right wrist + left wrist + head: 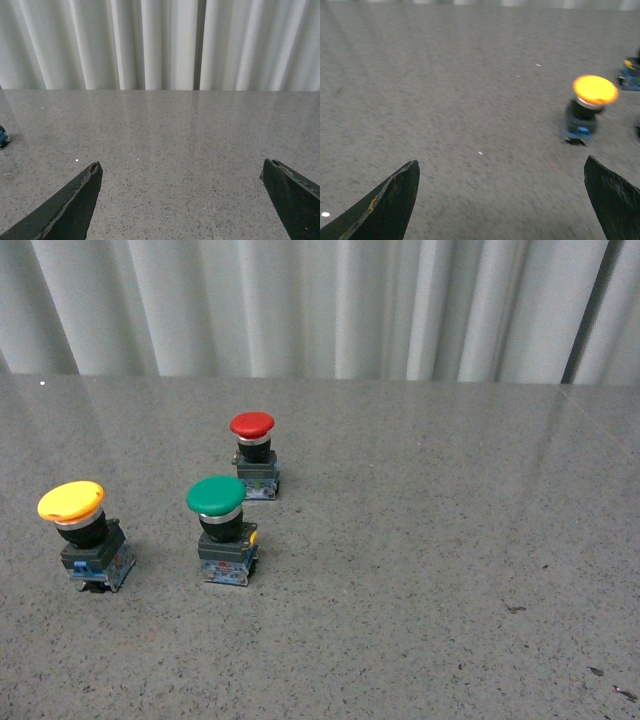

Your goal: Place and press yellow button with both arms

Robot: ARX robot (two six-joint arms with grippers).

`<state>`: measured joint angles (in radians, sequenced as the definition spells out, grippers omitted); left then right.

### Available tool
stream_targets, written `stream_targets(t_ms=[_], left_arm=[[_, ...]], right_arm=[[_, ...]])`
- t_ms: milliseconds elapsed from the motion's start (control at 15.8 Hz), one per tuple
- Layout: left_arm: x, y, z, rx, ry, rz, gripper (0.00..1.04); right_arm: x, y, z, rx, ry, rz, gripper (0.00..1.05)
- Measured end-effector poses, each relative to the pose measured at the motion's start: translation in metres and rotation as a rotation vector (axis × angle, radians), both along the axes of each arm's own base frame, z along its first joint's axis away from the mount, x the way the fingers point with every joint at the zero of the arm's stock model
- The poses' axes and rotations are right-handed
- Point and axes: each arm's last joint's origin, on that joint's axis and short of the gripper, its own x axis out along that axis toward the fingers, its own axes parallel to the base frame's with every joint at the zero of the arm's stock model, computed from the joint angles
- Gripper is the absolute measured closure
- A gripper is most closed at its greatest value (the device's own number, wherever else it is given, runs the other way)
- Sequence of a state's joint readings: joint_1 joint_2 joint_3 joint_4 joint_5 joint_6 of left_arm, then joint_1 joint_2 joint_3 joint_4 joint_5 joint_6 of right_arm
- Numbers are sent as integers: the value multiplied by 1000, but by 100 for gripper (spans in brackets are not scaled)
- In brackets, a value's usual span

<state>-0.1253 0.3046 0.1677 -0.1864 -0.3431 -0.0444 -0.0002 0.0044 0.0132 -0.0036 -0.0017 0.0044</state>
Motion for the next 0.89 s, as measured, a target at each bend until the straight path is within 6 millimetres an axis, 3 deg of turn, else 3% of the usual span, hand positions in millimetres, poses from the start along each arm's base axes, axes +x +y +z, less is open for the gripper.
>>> stream_targets(t_ms=[63, 190, 317, 443, 570, 697, 887], left_arm=[[17, 3, 20, 21, -53, 86, 7], [54, 0, 56, 29, -142, 24, 7], [97, -7, 72, 36, -117, -68, 7], [132, -19, 60, 20, 28, -171, 7], [152, -33, 44, -12, 125, -244, 7], [155, -48, 26, -33, 188, -288, 7], [148, -56, 16, -62, 215, -298, 7]], right_arm=[[0, 0, 0, 1, 2, -2, 6], [0, 0, 0, 1, 1, -1, 6], [0, 0, 0, 1, 2, -1, 6], [0, 0, 0, 1, 1, -1, 6], [0, 0, 0, 1, 2, -1, 6], [0, 0, 0, 1, 1, -1, 6], [0, 0, 0, 1, 1, -1, 6]])
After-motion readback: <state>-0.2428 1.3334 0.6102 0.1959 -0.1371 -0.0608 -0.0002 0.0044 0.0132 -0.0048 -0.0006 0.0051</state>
